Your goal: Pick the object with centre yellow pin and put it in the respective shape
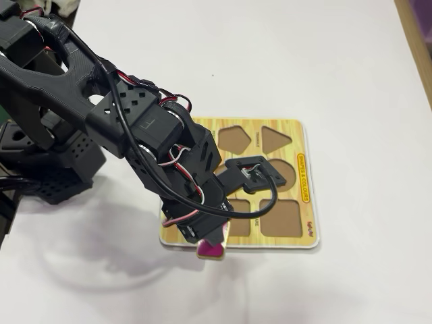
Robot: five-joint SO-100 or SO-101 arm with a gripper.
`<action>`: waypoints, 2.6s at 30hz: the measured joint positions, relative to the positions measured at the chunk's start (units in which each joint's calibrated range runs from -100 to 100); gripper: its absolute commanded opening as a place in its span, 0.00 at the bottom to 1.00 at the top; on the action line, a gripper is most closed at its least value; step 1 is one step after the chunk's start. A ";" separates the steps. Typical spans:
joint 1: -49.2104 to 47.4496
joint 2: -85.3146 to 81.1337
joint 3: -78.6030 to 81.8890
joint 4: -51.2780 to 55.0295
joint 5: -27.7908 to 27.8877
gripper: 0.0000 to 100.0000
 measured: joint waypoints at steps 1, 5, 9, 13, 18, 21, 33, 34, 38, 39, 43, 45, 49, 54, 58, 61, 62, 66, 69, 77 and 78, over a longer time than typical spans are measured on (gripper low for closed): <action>-0.47 0.00 0.54 0.00 -0.57 0.01; -4.02 0.00 1.08 0.00 -1.35 0.01; -6.92 0.00 1.08 0.00 -1.56 0.01; -7.67 0.00 1.08 0.00 -1.66 0.01; -7.67 0.00 1.08 0.00 -1.77 0.01; -7.67 0.00 1.08 0.00 -1.92 0.01; -10.57 0.00 1.08 -3.94 -1.66 0.01; -11.23 0.00 1.08 -3.94 -1.66 0.01; -12.91 0.00 1.08 -4.11 -1.66 0.01; -13.10 0.00 1.08 -4.11 -1.66 0.01; -13.84 0.00 1.08 -4.88 -1.66 0.01; -13.94 0.00 1.08 -4.97 -1.66 0.01; -13.94 0.00 1.08 -5.91 -1.66 0.01; -13.94 0.17 1.08 -6.60 -1.66 0.01; -13.94 3.35 1.08 -6.60 -1.66 0.01; -13.94 3.69 1.08 -6.60 -1.66 0.01; -13.94 3.69 1.08 -6.60 -1.66 0.01; -13.94 4.38 1.08 -6.60 -1.66 0.01; -13.94 4.38 1.08 -6.60 -1.66 0.01; -13.94 4.38 1.08 -6.60 -1.66 0.01; -13.94 4.38 1.08 -6.60 -1.66 0.01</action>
